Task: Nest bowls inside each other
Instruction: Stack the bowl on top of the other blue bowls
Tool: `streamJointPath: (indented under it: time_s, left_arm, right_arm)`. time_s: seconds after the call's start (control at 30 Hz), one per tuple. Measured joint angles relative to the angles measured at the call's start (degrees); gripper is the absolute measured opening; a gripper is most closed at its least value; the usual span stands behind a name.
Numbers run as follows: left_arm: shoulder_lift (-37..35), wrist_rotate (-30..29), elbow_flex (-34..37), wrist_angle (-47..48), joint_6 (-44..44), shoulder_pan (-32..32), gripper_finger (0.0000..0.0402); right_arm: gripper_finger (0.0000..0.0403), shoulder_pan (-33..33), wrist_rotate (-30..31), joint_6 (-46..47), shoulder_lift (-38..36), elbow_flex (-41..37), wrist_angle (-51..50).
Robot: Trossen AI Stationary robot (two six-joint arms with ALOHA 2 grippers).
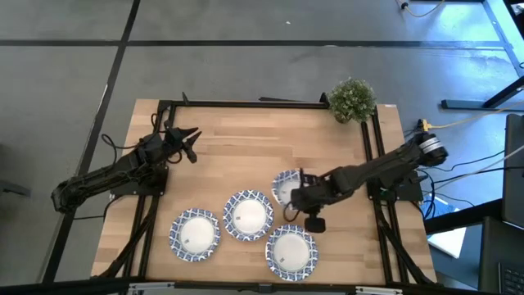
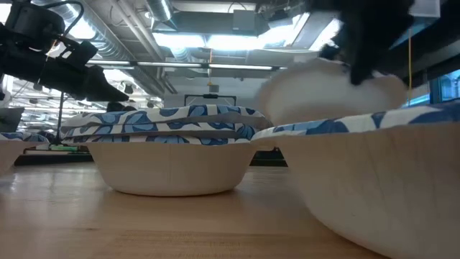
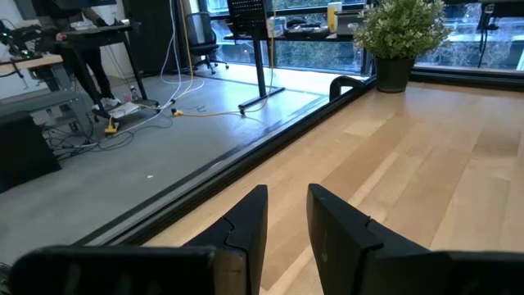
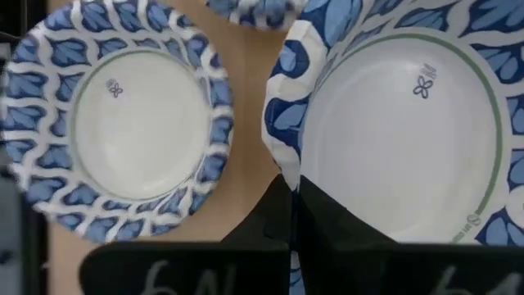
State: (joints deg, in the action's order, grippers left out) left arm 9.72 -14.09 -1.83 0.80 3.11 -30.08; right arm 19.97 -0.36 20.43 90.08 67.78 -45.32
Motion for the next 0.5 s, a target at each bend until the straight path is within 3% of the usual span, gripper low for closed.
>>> streamJointPath:
  time_s: [0.17, 0.5]
  left_arm:
    - [0.01, 0.00, 0.00, -0.01, 0.00, 0.00, 0.0082]
    - [0.00, 0.00, 0.00, 0.01, 0.02, 0.02, 0.0082]
  right_arm:
    - [0.0003, -0.32, 5.39, -6.17, 8.50, 13.22, -10.67]
    - [0.0003, -1.49, 6.65, -10.85, 19.24, 29.04, -9.53]
